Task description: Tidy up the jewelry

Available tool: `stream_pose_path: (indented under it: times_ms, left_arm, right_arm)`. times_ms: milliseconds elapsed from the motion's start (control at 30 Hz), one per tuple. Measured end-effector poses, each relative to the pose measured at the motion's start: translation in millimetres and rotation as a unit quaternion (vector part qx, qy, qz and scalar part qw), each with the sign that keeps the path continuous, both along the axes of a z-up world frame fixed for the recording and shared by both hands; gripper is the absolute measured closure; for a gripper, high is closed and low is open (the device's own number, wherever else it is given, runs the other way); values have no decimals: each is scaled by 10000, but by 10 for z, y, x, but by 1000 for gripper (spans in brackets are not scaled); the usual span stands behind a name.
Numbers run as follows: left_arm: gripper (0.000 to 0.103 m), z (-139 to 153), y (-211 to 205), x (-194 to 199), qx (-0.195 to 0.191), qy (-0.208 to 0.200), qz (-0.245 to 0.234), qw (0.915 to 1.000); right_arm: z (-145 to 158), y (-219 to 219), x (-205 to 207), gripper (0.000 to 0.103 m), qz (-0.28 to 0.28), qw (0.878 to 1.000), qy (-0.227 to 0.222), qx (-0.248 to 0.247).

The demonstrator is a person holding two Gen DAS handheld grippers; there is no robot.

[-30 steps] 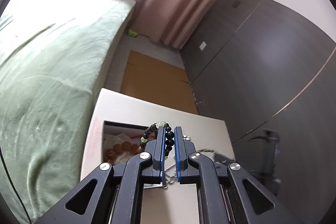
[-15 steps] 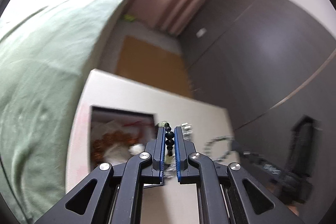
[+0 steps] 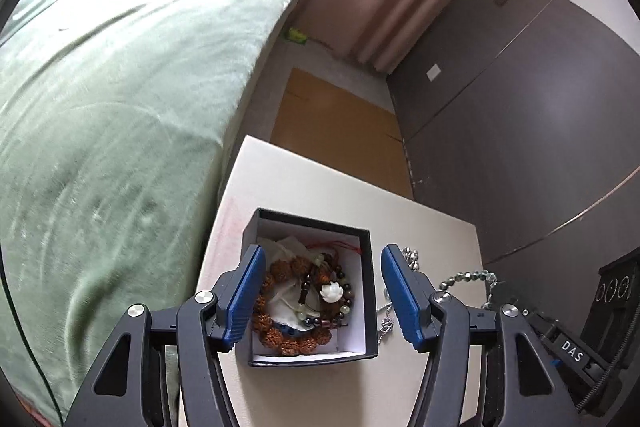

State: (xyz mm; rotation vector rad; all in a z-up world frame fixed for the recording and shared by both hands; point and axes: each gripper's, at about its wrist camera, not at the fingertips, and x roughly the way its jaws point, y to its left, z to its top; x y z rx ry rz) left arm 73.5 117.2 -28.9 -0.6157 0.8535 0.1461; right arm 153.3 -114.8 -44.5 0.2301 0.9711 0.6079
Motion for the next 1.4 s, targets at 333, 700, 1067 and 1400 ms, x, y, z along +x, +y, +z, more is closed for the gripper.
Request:
stream_pose_path:
  times_ms: [333,700,1067,1400]
  left_arm:
    - [42,66,281,-126,33,-87,302,9995]
    - [42,39,378,-162,-57,-39,375,9993]
    - [42,30,131,-62,-22,-20,104,9999]
    - [42,33,-415,122,164,43,-496,9986]
  right_arm:
    - [37,469,-161,93,672,9946,74,793]
    - [-307,796,-123,56,978,9899,716,738]
    - [-169,206,-18,52,498,9956,554,562]
    - [-169,-309,97,34,8,9964,646,557]
